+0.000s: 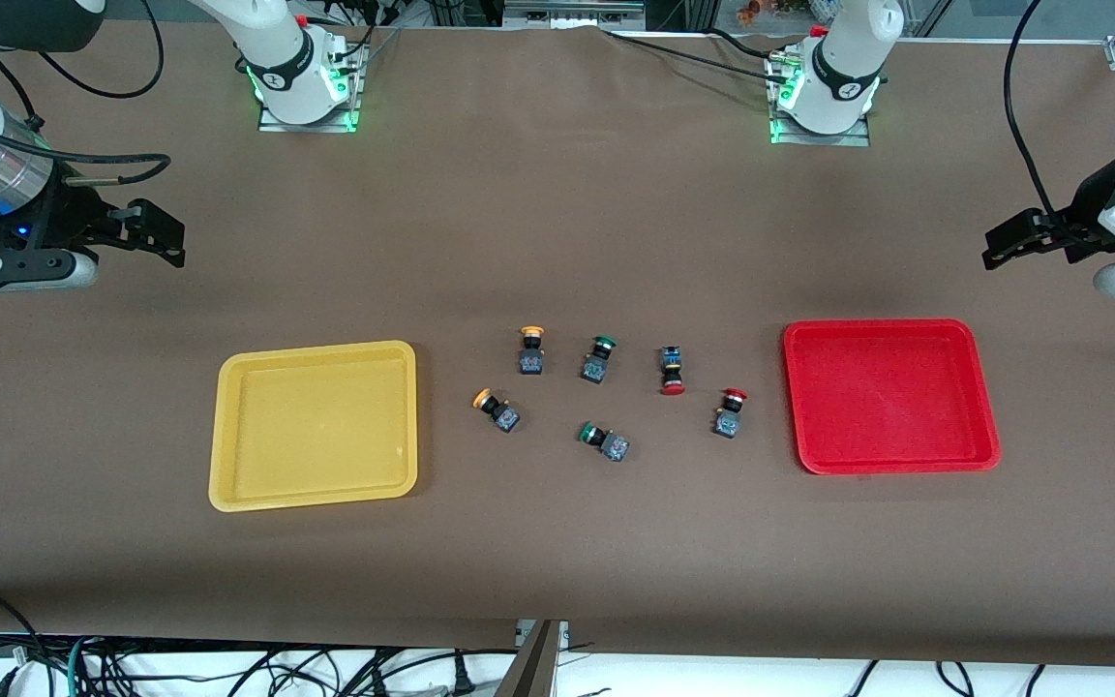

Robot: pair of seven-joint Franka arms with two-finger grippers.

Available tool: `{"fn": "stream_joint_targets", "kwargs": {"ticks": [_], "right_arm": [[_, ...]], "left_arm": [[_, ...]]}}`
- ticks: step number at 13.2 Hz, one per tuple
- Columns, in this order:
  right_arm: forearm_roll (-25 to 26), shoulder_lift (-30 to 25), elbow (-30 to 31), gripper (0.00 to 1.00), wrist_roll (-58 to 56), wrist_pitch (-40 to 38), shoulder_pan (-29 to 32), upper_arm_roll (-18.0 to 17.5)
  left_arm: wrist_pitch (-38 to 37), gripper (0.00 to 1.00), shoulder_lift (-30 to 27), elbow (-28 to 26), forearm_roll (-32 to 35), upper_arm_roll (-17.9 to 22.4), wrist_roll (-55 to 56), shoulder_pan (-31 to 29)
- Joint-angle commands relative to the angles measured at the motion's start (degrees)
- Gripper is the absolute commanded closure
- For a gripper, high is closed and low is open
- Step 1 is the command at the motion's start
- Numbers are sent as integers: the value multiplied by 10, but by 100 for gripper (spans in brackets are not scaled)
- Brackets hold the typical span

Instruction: Place red and yellow buttons in trays

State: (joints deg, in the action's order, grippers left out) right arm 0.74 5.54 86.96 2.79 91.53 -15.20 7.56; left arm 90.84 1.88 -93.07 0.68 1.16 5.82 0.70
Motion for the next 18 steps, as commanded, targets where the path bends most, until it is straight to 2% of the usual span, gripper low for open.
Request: {"fn": "stream_joint_targets", "kwargs": {"ticks": [1,18], "right_arm": [[8,-4,13,0,6,27,3,-4],[4,2,0,0,3,29,4,-4]], "left_arm": [[-15,0,9,20,5,2,-12,0],[-15,0,8,20,5,2,-12,1]]}}
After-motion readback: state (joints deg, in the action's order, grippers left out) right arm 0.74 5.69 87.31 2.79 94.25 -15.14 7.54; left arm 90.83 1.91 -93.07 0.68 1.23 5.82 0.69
